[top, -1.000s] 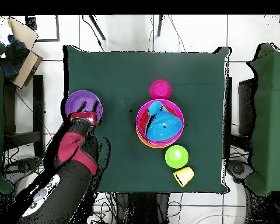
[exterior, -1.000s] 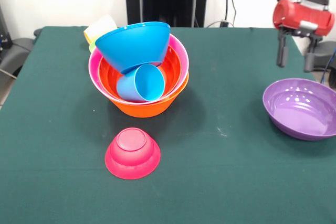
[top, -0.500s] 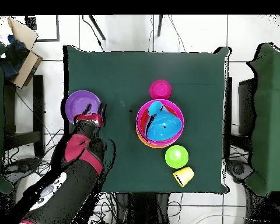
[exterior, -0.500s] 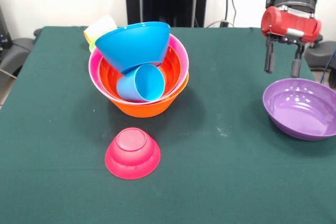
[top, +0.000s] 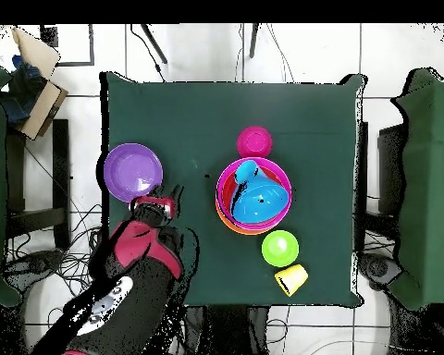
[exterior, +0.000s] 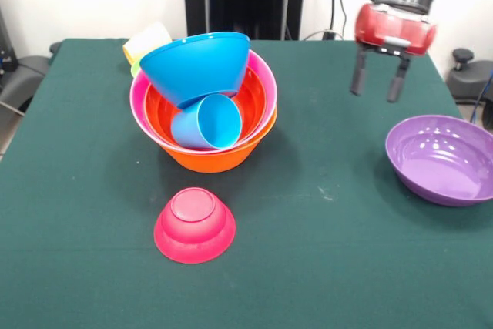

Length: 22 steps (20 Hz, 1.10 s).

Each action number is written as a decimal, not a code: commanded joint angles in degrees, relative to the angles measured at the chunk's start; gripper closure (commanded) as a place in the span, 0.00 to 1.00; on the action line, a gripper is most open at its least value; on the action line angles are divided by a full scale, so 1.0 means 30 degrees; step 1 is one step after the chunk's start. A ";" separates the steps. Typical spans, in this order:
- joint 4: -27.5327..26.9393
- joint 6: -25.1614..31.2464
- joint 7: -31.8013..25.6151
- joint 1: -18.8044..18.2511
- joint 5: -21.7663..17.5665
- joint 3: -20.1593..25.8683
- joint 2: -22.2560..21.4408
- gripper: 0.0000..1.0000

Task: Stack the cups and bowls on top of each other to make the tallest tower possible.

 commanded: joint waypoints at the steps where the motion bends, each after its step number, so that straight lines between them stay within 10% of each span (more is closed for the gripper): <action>1: 0.2267 0.5889 -0.0892 -0.1963 -0.1628 0.5063 -0.2252 0.00; 7: 0.2287 0.6815 -0.1138 -0.2889 -0.1855 0.6634 -0.2369 0.00; 12: 0.1836 0.4084 0.0648 -0.1367 -0.2134 0.5078 -0.1980 0.00; 22: 0.1243 0.4688 0.1505 -0.0612 -0.1063 0.5075 -0.1798 0.00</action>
